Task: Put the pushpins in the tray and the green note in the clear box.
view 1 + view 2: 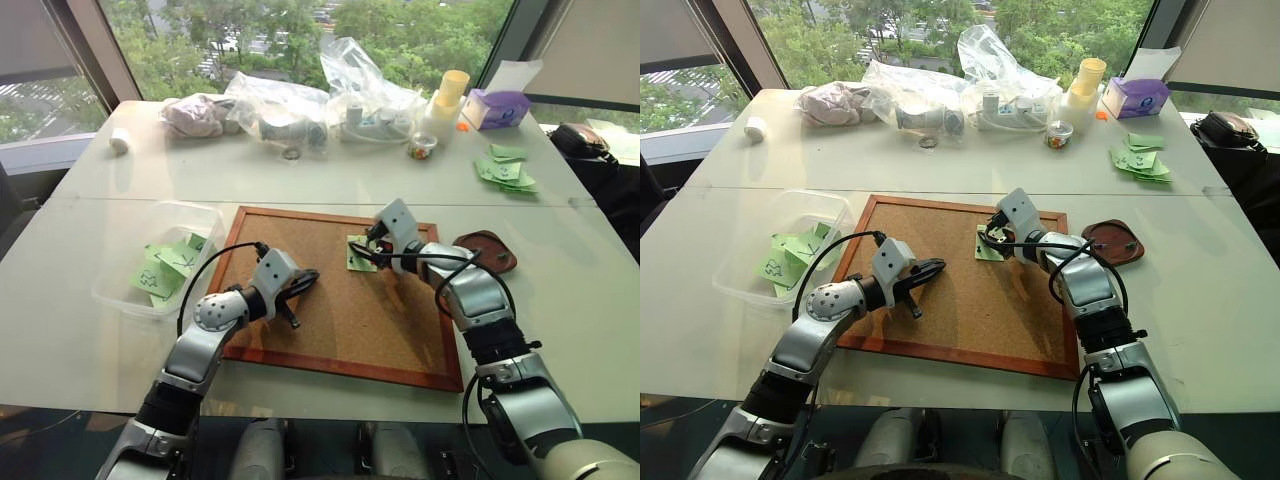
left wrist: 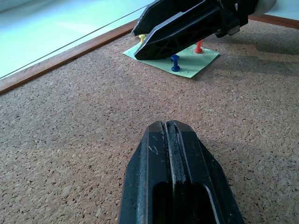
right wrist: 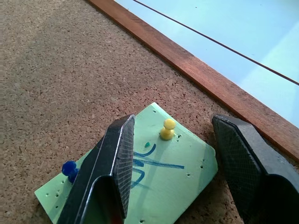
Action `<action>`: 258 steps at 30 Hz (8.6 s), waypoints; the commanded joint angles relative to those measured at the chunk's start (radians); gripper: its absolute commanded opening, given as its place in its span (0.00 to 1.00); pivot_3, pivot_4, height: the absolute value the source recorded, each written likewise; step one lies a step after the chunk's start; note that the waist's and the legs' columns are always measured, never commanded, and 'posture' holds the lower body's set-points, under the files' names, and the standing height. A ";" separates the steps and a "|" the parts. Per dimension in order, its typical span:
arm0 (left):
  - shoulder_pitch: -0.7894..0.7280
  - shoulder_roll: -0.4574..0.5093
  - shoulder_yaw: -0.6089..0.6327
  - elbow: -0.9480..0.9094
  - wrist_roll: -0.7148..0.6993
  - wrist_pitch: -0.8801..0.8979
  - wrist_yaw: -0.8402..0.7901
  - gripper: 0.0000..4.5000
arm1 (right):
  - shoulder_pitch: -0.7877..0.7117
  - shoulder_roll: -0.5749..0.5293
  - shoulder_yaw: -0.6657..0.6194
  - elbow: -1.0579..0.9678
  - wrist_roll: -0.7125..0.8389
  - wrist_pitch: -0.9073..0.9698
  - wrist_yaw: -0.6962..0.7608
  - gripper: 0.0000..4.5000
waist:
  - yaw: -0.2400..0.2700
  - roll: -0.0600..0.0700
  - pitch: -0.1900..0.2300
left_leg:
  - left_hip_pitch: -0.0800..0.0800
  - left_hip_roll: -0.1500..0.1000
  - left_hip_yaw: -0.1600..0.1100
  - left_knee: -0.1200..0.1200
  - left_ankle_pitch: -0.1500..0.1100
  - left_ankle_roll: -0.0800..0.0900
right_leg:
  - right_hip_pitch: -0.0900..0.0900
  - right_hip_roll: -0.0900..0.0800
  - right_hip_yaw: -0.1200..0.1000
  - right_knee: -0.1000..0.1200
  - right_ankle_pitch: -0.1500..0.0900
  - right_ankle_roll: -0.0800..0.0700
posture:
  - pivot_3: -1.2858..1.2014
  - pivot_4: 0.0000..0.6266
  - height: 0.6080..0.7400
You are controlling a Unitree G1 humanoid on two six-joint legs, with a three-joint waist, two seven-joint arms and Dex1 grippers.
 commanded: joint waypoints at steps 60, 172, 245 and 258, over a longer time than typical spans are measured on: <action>0.050 0.033 0.000 -0.005 -0.001 0.090 -0.026 0.00 | 0.325 -0.195 -0.452 -0.309 0.086 0.160 -0.189 0.98 | -0.015 0.004 -0.002 | 0.003 0.002 0.000 -0.004 -0.001 0.002 | 0.000 -0.001 0.001 -0.002 0.000 0.000 | 0.52 0.24 1.00; 0.079 -0.019 -0.012 -0.009 0.005 0.091 0.028 0.00 | 0.274 -0.071 -0.564 -0.251 0.268 0.121 -0.337 0.99 | -0.007 0.007 -0.004 | 0.002 0.001 -0.001 -0.004 -0.004 0.006 | 0.001 -0.003 0.001 -0.002 0.000 0.000 | 0.52 0.24 1.00; 0.040 0.016 0.183 -0.095 -0.249 0.324 -0.007 0.00 | 0.241 -0.157 -0.013 -0.624 0.156 0.090 0.145 0.02 | -0.012 0.007 -0.004 | 0.000 0.002 -0.002 -0.003 -0.006 0.011 | -0.002 -0.003 0.000 -0.002 0.000 -0.001 | 0.52 0.24 1.00; -0.165 -0.167 0.466 -0.023 -0.689 0.695 0.173 0.94 | 0.261 -0.202 0.006 -0.661 0.137 0.088 0.162 0.00 | -0.009 -0.010 0.007 | -0.006 0.000 -0.002 -0.001 -0.003 0.005 | -0.004 -0.003 0.000 -0.004 0.000 0.000 | 0.52 0.24 1.00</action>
